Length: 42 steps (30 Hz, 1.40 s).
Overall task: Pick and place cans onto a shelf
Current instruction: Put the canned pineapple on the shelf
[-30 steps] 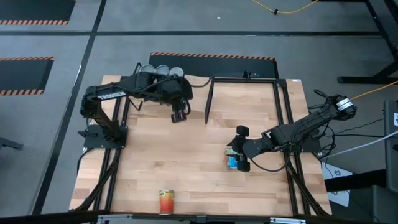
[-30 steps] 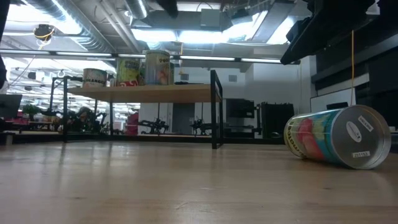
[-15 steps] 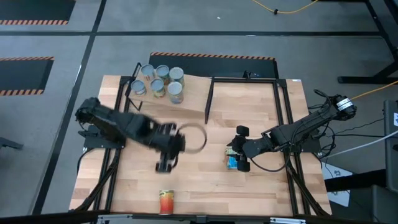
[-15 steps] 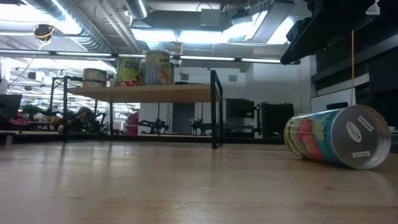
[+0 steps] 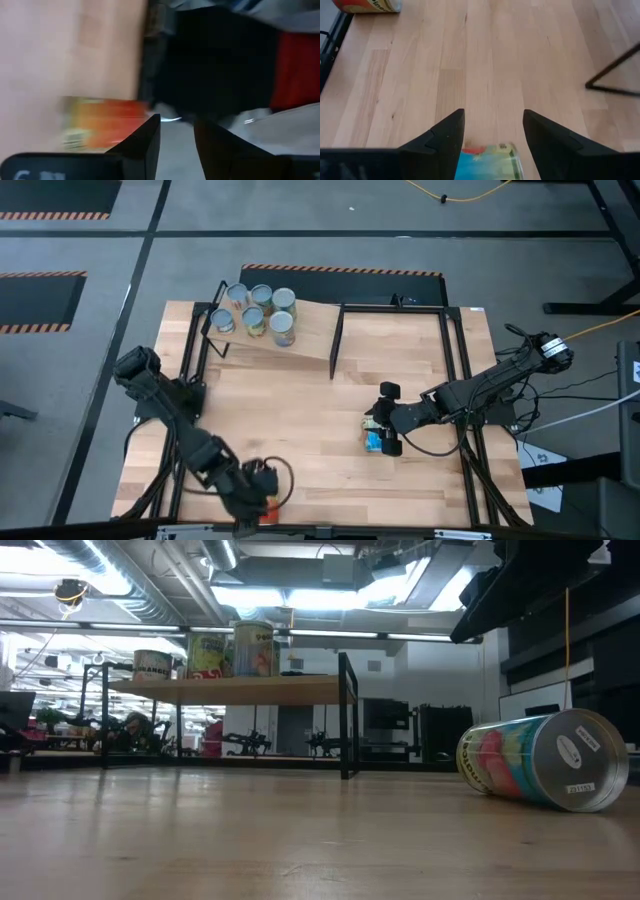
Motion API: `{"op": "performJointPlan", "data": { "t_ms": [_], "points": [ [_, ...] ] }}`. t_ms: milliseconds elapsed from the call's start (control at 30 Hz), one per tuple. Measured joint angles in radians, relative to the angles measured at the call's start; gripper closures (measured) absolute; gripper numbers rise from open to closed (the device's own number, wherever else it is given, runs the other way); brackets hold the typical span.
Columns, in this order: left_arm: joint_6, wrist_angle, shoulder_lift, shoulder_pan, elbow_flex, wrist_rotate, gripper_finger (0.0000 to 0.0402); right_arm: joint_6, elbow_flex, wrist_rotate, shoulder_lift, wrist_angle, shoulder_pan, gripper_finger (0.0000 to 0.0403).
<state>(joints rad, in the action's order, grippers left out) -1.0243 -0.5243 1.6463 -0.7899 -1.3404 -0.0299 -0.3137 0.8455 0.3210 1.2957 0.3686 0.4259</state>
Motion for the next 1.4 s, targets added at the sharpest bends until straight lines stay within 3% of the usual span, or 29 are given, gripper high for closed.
{"op": "performJointPlan", "data": {
  "t_ms": [267,567,867,1067,1400],
  "points": [
    [-0.305,0.491,0.0,-0.103,0.237,-0.002,0.0291,0.182,0.0,0.003,0.069,-0.268,-0.03,0.0196],
    [-0.631,0.589,0.022,-0.188,0.316,-0.143,0.0291,0.271,0.0,-0.04,0.233,-0.601,-0.108,0.0196],
    [-0.709,0.825,0.205,-0.209,0.317,-0.132,0.0291,0.27,0.0,-0.061,0.357,-0.712,-0.168,0.0196],
    [-0.762,0.732,0.253,-0.196,0.317,-0.061,0.0291,0.27,0.0,-0.061,0.449,-0.82,-0.194,0.0196],
    [-0.696,0.534,0.252,-0.161,0.317,-0.058,0.0291,0.265,0.0,-0.062,0.538,-0.889,-0.21,0.0196]
  ]
}}
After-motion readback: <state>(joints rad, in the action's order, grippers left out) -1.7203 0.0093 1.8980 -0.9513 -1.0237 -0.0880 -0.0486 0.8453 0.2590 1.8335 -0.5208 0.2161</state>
